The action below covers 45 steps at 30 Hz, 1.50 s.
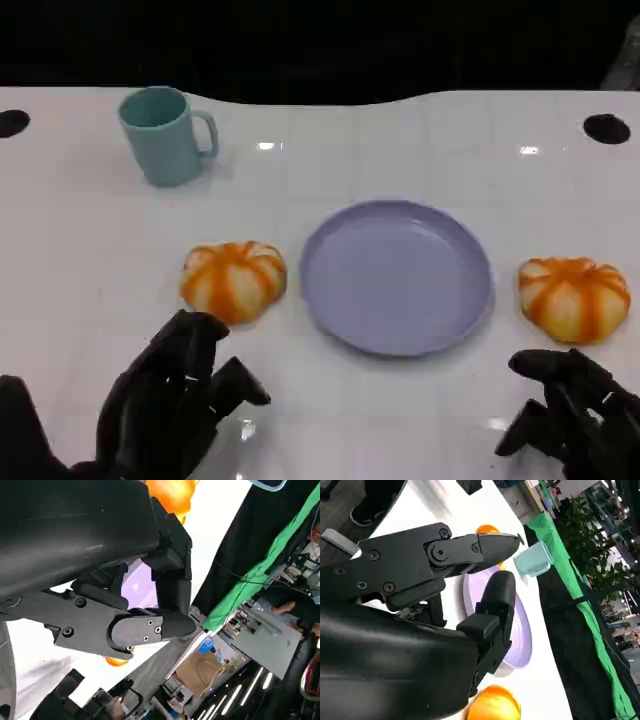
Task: Grasp the bread from the table and place it into the plate.
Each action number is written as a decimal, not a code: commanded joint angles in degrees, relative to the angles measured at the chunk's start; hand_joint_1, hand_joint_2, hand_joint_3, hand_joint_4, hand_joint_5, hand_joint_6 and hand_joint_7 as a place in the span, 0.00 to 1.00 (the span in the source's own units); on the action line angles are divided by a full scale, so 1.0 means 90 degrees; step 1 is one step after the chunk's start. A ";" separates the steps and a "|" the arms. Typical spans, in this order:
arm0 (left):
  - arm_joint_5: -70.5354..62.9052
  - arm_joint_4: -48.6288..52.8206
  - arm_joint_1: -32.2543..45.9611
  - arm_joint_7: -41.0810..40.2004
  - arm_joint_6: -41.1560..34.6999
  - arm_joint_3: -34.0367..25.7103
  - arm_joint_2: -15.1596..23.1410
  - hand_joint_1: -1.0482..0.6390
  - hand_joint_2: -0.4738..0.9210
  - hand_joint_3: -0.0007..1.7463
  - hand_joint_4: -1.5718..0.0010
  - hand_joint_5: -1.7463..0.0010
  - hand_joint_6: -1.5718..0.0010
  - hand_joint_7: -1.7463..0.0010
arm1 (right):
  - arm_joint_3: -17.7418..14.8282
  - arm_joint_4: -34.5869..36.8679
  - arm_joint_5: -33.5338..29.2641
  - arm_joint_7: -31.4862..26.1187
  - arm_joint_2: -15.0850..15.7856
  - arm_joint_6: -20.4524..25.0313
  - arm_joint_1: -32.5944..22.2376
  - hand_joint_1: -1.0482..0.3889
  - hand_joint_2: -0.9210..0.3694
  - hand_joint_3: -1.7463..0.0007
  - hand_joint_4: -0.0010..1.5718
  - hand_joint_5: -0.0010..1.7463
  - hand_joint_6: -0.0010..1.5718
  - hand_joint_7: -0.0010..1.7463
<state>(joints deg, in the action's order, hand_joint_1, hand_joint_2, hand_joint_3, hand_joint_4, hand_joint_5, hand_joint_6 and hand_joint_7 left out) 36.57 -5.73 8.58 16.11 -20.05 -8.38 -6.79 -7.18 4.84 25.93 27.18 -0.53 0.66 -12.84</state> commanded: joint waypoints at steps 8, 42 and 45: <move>-0.0014 -0.0051 0.0056 0.0039 -0.0030 -0.0012 0.0103 0.31 1.00 0.24 0.53 0.00 0.64 0.07 | -0.0051 -0.0036 -0.0017 -0.0015 0.0038 -0.0063 -0.0046 0.17 0.00 0.89 0.42 0.86 0.47 0.58; -0.5600 0.0289 -0.0699 -0.0454 0.4397 0.0884 0.1828 0.30 0.99 0.02 0.91 0.61 0.76 0.97 | 0.0010 -0.0031 -0.0036 -0.0045 -0.0057 -0.0112 -0.0002 0.18 0.00 0.89 0.41 0.85 0.45 0.58; -0.5983 0.0250 -0.0763 -0.0692 0.4419 0.0953 0.1971 0.30 0.99 0.01 0.94 0.63 0.77 0.99 | 0.0005 -0.0026 -0.0027 -0.0028 -0.0054 -0.0106 0.0000 0.18 0.00 0.89 0.42 0.85 0.45 0.57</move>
<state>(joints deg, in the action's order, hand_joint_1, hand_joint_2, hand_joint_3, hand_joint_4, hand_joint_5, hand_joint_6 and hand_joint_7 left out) -15.34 -2.28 2.51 11.79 18.89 -0.11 9.46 -6.32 4.52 25.01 26.65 -1.55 0.05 -12.87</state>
